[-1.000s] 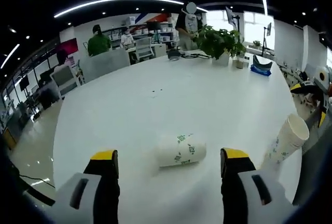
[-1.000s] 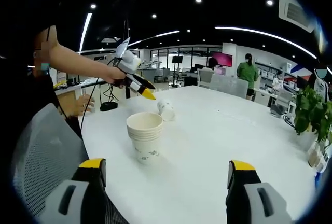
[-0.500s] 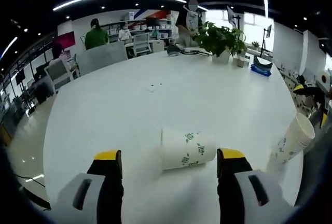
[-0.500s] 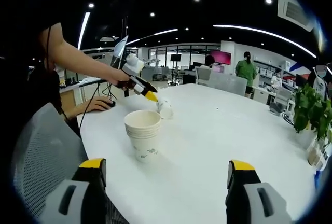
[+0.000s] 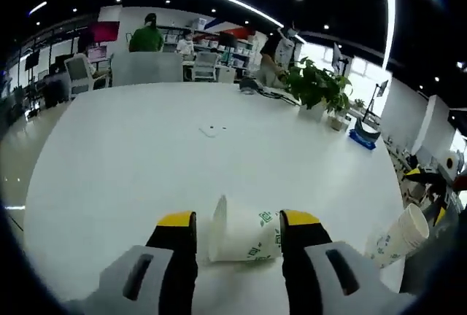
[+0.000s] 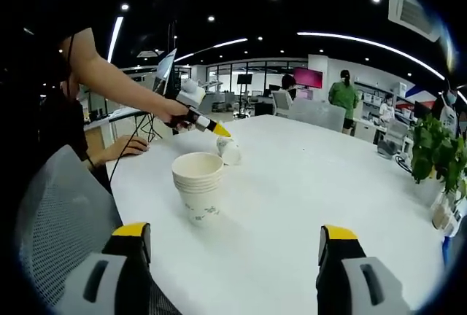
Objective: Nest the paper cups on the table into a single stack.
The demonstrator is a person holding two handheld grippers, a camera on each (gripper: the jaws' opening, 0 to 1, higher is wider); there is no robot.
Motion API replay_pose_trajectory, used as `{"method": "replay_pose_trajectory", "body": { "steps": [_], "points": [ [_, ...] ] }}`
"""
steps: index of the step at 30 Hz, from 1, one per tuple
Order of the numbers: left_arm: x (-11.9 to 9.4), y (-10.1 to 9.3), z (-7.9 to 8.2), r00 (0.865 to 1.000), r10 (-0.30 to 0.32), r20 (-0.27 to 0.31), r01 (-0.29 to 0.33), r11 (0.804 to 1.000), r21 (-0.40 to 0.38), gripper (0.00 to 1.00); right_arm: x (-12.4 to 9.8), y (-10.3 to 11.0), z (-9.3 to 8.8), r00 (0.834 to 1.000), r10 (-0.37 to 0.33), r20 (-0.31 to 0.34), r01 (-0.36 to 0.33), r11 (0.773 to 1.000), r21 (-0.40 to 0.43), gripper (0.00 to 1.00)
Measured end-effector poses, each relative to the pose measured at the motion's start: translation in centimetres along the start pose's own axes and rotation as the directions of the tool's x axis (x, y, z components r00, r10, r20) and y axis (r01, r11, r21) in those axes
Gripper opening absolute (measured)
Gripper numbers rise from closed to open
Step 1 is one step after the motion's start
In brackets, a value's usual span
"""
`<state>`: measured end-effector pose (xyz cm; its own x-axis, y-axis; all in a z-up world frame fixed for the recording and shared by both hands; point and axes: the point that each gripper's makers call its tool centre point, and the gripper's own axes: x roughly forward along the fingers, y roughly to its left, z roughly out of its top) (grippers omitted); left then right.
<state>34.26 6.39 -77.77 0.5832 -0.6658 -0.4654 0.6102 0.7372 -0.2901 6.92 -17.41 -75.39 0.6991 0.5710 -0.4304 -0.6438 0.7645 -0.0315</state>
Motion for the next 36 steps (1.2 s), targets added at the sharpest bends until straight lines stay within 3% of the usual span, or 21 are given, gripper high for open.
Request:
{"method": "replay_pose_trajectory", "body": {
  "steps": [8,10,13,16,27,36],
  "points": [
    [0.8,0.8,-0.8,1.0,-0.015,-0.011,0.014,0.995,-0.096,0.27,0.0,-0.2,0.0,1.0,-0.009,0.0,0.009,1.0,0.008,0.97],
    [1.0,0.5,-0.7,0.999,-0.047,0.001,0.046,0.986,-0.159,0.23,0.0,-0.3,0.0,1.0,-0.01,-0.002,0.01,1.0,0.009,0.96],
    [0.9,0.5,-0.5,0.998,-0.05,0.023,0.053,0.981,-0.189,0.14,0.0,-0.4,0.0,1.0,-0.014,-0.002,0.014,1.0,0.011,0.96],
    [0.6,-1.4,-0.2,0.992,-0.112,0.05,0.122,0.955,-0.27,0.07,0.0,-0.5,0.0,1.0,-0.017,-0.002,0.017,1.0,0.013,0.96],
    [-0.2,-4.7,0.9,0.982,-0.171,0.076,0.186,0.946,-0.267,0.0,-0.1,-0.4,0.1,1.0,-0.018,0.004,0.018,1.0,0.002,0.95],
    [-0.9,-6.6,1.8,0.98,-0.185,0.071,0.197,0.953,-0.229,0.0,-0.3,-0.8,0.5,0.999,-0.034,0.024,0.034,0.999,0.002,0.95]
  ]
}}
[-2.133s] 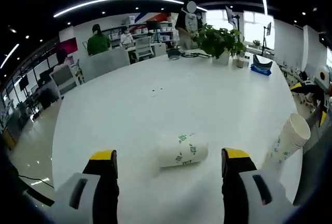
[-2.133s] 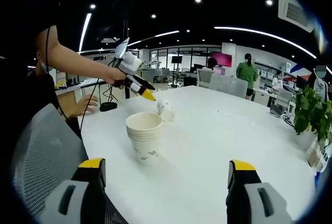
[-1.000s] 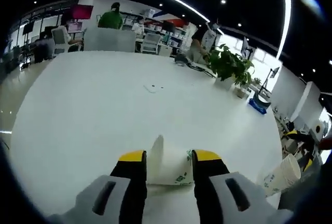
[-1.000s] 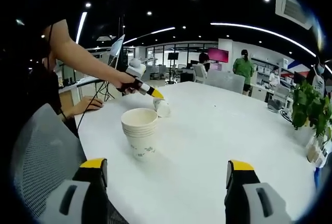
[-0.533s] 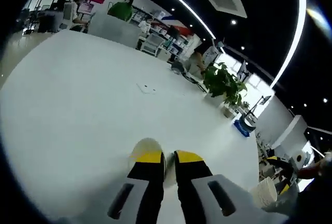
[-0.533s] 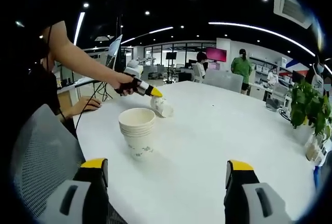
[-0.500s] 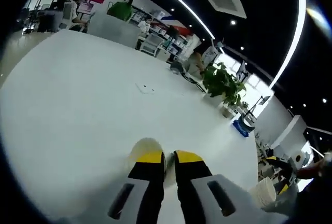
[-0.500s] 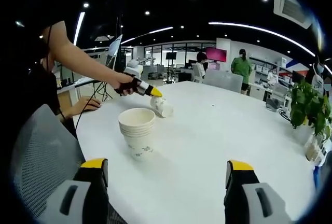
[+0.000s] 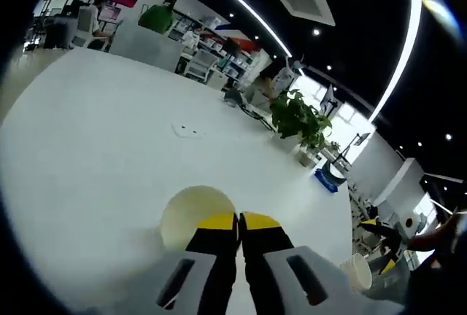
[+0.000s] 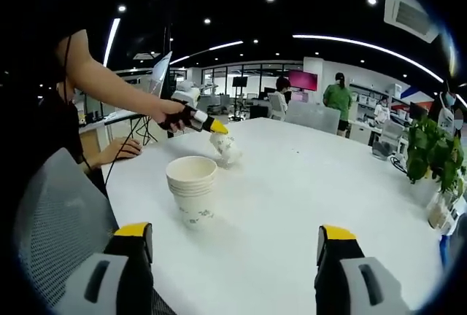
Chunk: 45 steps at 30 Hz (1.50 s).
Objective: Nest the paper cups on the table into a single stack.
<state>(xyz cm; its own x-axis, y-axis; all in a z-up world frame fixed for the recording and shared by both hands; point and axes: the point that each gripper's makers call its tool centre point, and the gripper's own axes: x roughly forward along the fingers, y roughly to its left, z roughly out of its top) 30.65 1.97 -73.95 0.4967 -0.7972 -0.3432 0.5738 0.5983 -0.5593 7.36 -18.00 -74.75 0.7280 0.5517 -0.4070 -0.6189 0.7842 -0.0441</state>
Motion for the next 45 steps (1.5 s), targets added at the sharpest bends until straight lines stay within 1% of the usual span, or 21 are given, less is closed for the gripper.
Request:
{"method": "replay_pose_trajectory", "body": {
  "steps": [3,4,5,9,17,19,20,23,24,28,29,32,33,35,37,40,41,43,45],
  "points": [
    [-0.3,-0.9,0.1,1.0,-0.002,-0.003,0.002,1.0,0.021,0.0,-0.1,-0.2,0.2,1.0,-0.01,0.009,0.01,1.0,0.0,0.94],
    [-0.6,-1.3,0.3,1.0,-0.001,-0.001,0.001,1.0,0.022,0.0,-0.2,-0.8,0.2,0.999,-0.041,0.011,0.041,0.999,-0.009,0.94],
    [-0.8,-1.7,0.4,1.0,0.002,-0.002,-0.002,1.0,0.025,0.0,-0.3,-1.1,0.3,0.999,-0.053,0.013,0.053,0.999,-0.01,0.93],
    [-1.7,-2.9,1.0,1.0,0.007,0.005,-0.007,0.999,0.05,0.0,-0.5,-1.5,0.3,0.997,-0.074,0.012,0.074,0.997,-0.004,0.92],
    [-3.2,-5.5,1.7,1.0,0.011,0.003,-0.012,0.995,0.102,0.0,-0.4,-1.0,0.4,0.998,-0.054,0.018,0.055,0.998,-0.023,0.92],
    [-3.6,-6.4,1.5,1.0,0.017,-0.006,-0.016,0.992,0.127,0.0,-0.4,-0.9,0.5,0.999,-0.05,0.021,0.051,0.998,-0.026,0.92],
    [-3.9,-7.1,1.4,1.0,0.018,-0.009,-0.016,0.989,0.148,0.0,-0.4,-0.9,0.6,0.999,-0.047,0.023,0.047,0.999,-0.027,0.92],
    [-4.3,-8.6,1.3,1.0,0.006,-0.014,-0.003,0.987,0.163,0.0,-0.4,-0.7,0.7,0.999,-0.038,0.025,0.038,0.999,-0.032,0.9],
    [-4.6,-9.4,1.3,1.0,-0.001,-0.016,0.004,0.983,0.182,0.0,-0.4,-0.6,0.7,0.999,-0.032,0.024,0.033,0.999,-0.033,0.9],
    [-5.5,-12.3,0.8,0.999,-0.021,-0.035,0.028,0.976,0.214,0.0,-0.4,0.1,0.8,1.0,-0.001,0.013,0.002,0.999,-0.051,0.88],
    [-5.8,-13.3,0.6,0.999,-0.032,-0.043,0.042,0.971,0.236,0.0,-0.3,0.3,0.9,1.0,0.007,0.012,-0.006,0.999,-0.054,0.87],
    [-6.3,-14.9,0.0,0.997,-0.049,-0.056,0.062,0.965,0.255,0.0,-0.2,0.8,1.8,0.999,0.026,0.024,-0.025,0.998,-0.056,0.86],
    [-6.4,-15.1,-0.1,0.997,-0.052,-0.057,0.065,0.964,0.257,0.0,-0.1,0.8,1.9,0.999,0.029,0.024,-0.028,0.998,-0.059,0.85],
    [-6.7,-16.3,-0.5,0.996,-0.064,-0.062,0.078,0.962,0.262,0.0,0.2,1.3,2.5,0.999,0.047,0.023,-0.045,0.996,-0.083,0.84],
    [-7.0,-17.4,-0.9,0.995,-0.071,-0.068,0.087,0.956,0.28,0.0,0.5,1.6,3.3,0.998,0.061,0.028,-0.058,0.994,-0.095,0.82],
    [-7.3,-19.1,-1.4,0.992,-0.096,-0.076,0.114,0.954,0.277,0.0,0.8,2.0,4.5,0.996,0.078,0.044,-0.073,0.992,-0.107,0.8],
    [-7.5,-19.8,-1.7,0.991,-0.106,-0.079,0.124,0.95,0.287,0.0,0.9,2.2,4.8,0.995,0.083,0.049,-0.077,0.99,-0.115,0.8],
    [-7.6,-20.6,-2.2,0.989,-0.114,-0.094,0.137,0.946,0.293,0.0,1.2,2.6,5.2,0.994,0.095,0.047,-0.088,0.988,-0.13,0.78],
    [-7.6,-21.1,-2.6,0.989,-0.108,-0.103,0.135,0.944,0.301,0.0,1.3,3.2,5.7,0.992,0.112,0.056,-0.104,0.985,-0.137,0.76]
  ]
}}
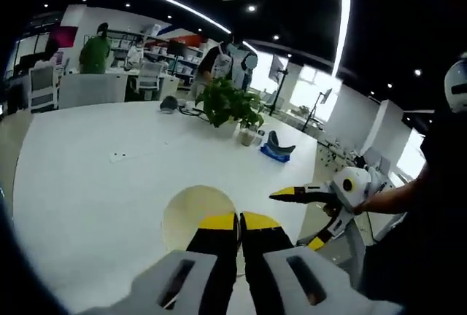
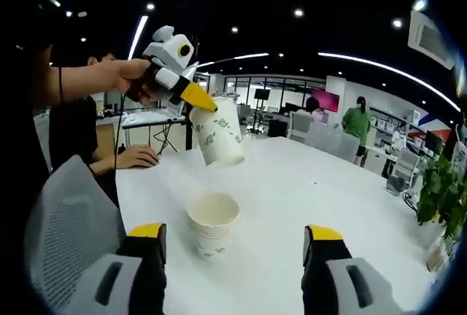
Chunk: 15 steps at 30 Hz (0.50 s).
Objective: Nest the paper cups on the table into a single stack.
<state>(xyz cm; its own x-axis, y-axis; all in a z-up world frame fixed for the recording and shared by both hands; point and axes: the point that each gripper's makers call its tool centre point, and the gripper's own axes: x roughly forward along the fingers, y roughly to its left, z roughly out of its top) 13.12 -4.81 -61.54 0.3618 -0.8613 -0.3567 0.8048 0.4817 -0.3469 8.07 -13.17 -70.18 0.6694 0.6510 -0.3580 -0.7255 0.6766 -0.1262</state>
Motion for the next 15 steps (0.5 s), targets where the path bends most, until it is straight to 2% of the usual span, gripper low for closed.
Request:
{"method": "replay_pose_trajectory", "body": {
  "steps": [7,15],
  "points": [
    [1.0,-2.4,-1.6,0.998,-0.008,-0.064,0.012,0.998,0.061,0.0,0.5,1.4,0.6,0.999,0.035,-0.002,-0.036,0.999,-0.019,0.7],
    [1.8,-5.3,-2.4,0.992,-0.062,-0.108,0.073,0.992,0.102,0.0,0.8,2.2,0.9,0.999,0.049,-0.008,-0.049,0.998,-0.033,0.62]
  ]
}}
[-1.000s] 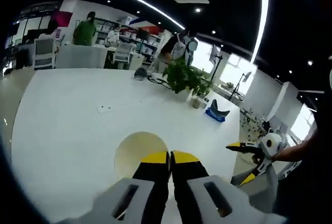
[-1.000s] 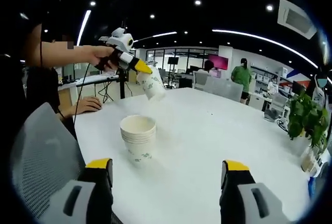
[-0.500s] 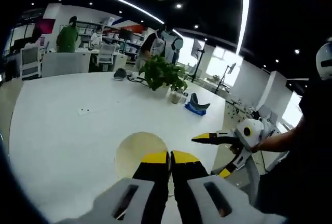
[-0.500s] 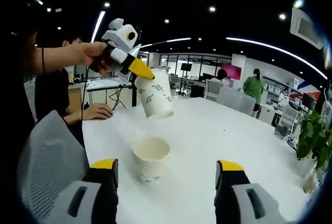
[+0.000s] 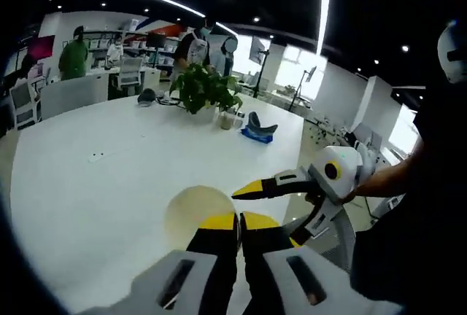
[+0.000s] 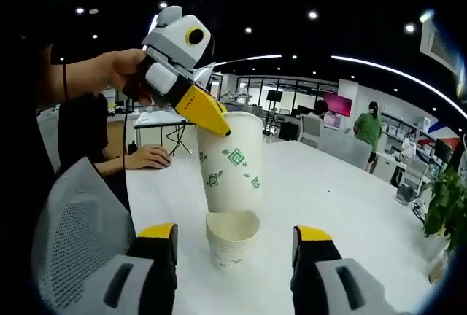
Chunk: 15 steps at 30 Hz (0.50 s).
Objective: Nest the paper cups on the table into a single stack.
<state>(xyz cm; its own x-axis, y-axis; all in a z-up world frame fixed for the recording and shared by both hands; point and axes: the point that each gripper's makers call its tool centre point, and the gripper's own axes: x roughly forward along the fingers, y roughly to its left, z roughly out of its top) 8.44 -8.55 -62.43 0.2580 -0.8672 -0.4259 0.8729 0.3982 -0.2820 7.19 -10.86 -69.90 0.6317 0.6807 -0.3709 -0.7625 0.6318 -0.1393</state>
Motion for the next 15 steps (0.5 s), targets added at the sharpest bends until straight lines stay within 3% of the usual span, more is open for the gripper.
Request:
{"method": "replay_pose_trajectory", "body": {
  "steps": [15],
  "points": [
    [1.2,-1.8,-1.8,0.997,-0.012,-0.078,0.017,0.998,0.057,0.0,0.2,0.6,0.2,1.0,0.018,-0.005,-0.018,1.0,-0.011,0.45]
  ]
}}
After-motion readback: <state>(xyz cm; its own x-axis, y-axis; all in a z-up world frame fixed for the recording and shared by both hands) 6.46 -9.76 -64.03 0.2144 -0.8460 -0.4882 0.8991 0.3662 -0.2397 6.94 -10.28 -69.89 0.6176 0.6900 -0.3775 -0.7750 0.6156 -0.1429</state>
